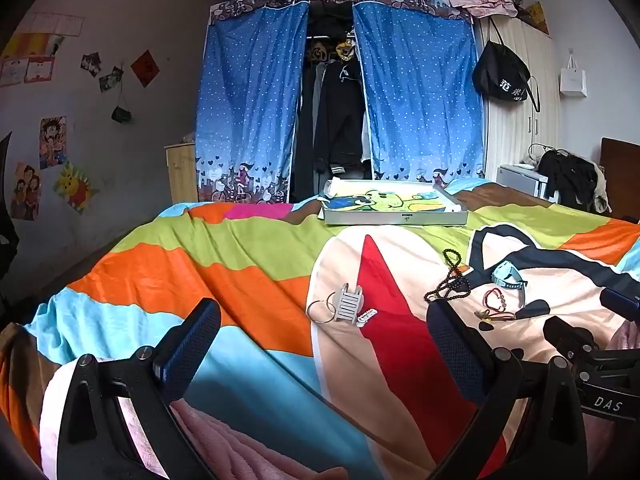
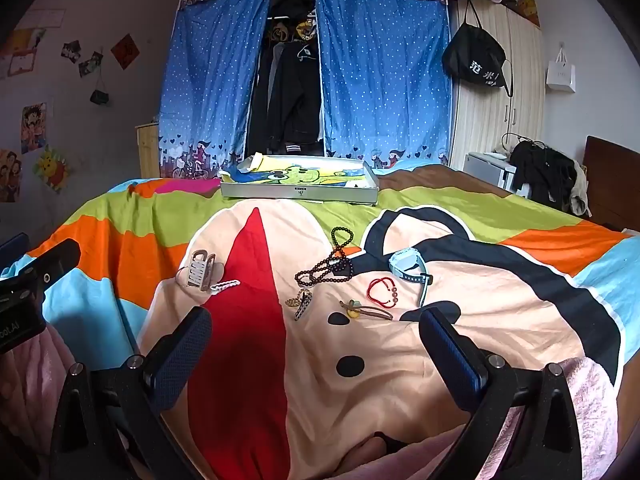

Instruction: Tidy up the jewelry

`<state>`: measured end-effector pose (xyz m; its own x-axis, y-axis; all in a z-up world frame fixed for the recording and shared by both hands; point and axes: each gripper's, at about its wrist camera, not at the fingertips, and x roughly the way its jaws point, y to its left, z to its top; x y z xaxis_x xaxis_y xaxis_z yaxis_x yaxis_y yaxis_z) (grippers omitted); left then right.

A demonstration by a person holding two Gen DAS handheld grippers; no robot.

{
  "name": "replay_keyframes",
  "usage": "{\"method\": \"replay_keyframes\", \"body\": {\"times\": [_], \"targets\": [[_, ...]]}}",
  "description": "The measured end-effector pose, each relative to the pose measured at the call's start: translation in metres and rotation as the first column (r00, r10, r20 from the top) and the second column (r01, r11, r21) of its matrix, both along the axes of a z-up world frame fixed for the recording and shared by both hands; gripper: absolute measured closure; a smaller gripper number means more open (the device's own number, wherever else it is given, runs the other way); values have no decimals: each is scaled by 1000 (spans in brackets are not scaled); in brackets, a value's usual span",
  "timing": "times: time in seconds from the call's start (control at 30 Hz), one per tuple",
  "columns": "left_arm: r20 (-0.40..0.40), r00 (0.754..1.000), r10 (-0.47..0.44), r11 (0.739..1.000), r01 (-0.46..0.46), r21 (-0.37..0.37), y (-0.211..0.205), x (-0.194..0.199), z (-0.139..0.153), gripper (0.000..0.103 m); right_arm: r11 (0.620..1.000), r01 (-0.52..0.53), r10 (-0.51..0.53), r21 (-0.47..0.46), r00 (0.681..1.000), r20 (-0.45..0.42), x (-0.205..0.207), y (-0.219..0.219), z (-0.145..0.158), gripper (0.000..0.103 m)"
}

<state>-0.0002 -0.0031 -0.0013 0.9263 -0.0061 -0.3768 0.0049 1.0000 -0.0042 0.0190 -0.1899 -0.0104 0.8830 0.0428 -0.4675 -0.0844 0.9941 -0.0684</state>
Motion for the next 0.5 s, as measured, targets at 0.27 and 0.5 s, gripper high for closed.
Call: {"method": "replay_keyframes", "body": {"times": [0.27, 0.5], "targets": [[1, 1000, 0, 1000, 0, 1, 0, 0, 0, 2, 1000, 2, -2, 1, 1000, -1, 0, -1, 0, 0], [2, 1000, -3, 1000, 3, 1, 0, 0, 0, 2, 1000, 1, -1, 2, 1000, -1, 1, -1, -1, 0]]}}
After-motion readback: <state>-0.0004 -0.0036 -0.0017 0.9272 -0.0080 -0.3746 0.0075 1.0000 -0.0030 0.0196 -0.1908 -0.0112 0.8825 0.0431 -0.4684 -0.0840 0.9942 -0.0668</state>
